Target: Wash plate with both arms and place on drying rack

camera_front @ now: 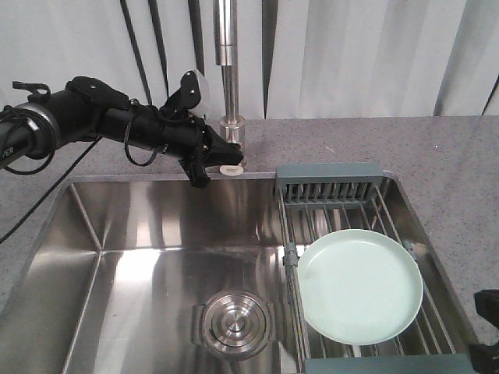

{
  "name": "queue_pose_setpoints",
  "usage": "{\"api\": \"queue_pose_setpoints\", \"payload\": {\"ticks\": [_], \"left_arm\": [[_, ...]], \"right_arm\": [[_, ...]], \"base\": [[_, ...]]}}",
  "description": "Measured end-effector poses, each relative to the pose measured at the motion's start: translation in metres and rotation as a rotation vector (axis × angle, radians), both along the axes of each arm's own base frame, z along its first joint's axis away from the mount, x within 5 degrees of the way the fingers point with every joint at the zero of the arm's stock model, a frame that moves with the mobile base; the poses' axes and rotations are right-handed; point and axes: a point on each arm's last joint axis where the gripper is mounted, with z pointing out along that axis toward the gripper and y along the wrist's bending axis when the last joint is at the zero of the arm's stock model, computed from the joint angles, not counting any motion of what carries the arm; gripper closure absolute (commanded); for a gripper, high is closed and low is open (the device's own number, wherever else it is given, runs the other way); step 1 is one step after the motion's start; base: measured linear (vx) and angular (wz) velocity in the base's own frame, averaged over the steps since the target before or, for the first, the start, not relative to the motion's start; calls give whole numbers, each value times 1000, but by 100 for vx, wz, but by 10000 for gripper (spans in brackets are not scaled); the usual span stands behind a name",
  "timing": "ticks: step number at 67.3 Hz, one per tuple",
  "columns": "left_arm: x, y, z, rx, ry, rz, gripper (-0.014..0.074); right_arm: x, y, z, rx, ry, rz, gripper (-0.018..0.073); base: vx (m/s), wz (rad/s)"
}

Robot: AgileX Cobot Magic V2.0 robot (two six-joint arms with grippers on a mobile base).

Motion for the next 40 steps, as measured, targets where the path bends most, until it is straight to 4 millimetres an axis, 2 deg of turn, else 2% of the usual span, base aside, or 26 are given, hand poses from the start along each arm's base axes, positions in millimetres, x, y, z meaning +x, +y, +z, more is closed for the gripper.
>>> {"api": "queue_pose_setpoints", "payload": {"ticks": [40], "left_arm": [[8, -2, 0, 19, -75, 80, 604]], "right_arm": [[0, 0, 0, 0, 0, 0, 568]], "base": [[0, 0]]}}
